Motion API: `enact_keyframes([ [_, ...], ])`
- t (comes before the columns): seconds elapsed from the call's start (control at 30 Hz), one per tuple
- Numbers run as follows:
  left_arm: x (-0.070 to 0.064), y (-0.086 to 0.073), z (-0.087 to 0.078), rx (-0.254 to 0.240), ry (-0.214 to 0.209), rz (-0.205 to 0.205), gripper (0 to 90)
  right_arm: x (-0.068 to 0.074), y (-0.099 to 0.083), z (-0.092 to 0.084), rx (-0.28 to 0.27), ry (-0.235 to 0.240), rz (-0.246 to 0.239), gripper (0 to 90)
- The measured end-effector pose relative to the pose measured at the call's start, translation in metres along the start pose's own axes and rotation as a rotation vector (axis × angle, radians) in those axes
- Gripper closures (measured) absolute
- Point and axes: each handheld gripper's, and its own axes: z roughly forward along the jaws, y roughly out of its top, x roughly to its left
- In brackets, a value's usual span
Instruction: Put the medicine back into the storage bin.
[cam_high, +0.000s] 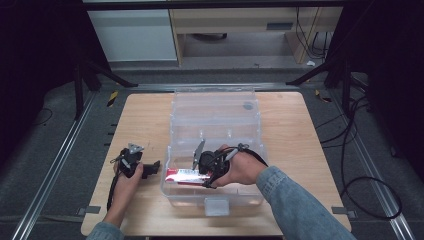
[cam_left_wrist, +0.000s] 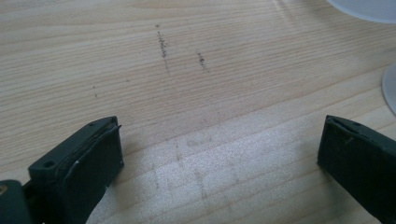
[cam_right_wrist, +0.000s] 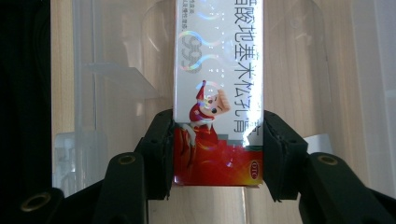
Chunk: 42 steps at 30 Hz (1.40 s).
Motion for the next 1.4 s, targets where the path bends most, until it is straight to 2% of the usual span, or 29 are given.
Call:
enact_keyframes([
  [0.37,0.0,0.0,0.0,0.0,0.0,-0.001,0.0,-0.002,0.003,0.009,0.015,0.021,-0.027,51.5],
  [0.8,-0.001,-0.002,-0.002,-0.001,0.0,0.003,0.0,-0.004,0.003,0.017,0.037,0.036,-0.033,51.3],
  [1.1,-0.001,-0.002,-0.002,0.0,-0.006,0.005,0.0,-0.006,0.006,0.027,0.087,0.033,-0.06,51.3],
  [1.2,-0.001,-0.002,-0.002,0.002,-0.006,0.005,0.0,-0.007,0.004,0.03,0.074,0.033,-0.052,51.3],
  [1.4,-0.001,-0.002,-0.002,0.002,-0.006,0.007,0.0,-0.006,0.004,0.034,0.086,0.026,-0.056,51.2],
])
